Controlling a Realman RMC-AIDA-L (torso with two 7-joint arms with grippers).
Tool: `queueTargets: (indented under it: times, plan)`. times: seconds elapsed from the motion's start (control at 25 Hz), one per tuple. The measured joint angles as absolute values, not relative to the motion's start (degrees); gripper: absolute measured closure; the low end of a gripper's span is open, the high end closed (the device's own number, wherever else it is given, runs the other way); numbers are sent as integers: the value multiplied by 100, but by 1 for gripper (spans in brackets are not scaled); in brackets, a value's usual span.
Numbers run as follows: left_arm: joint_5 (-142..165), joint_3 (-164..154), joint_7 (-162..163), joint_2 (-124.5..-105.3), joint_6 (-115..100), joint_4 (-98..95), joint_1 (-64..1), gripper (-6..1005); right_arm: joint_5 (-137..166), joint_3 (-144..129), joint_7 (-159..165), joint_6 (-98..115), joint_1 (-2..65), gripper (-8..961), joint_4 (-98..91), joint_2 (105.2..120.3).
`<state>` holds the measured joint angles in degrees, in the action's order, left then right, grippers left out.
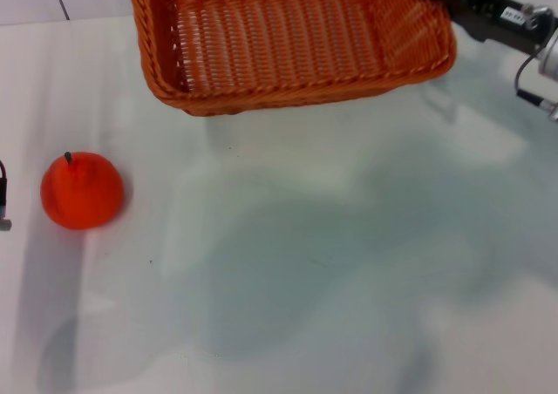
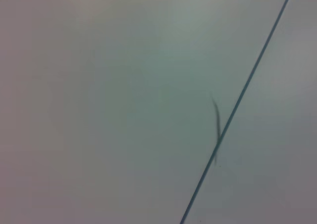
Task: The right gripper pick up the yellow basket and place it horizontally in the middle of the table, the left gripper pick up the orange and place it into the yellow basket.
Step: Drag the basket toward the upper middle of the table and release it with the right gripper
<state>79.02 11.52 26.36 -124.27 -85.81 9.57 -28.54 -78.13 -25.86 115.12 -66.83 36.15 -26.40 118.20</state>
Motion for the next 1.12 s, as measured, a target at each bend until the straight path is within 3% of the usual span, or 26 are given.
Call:
queueTargets:
  times: [0.6,1.12]
  plan:
    - [7901,1144,2637,-12428,-8524,967,-2812,76,-7822,-2730,11346,-6258,3606,758,-2214,11887]
    - [7901,1128,2636,-12436,-8500,967,-2803,77,-7797,-3161,11277,-6090,3630,663,-2115,11889]
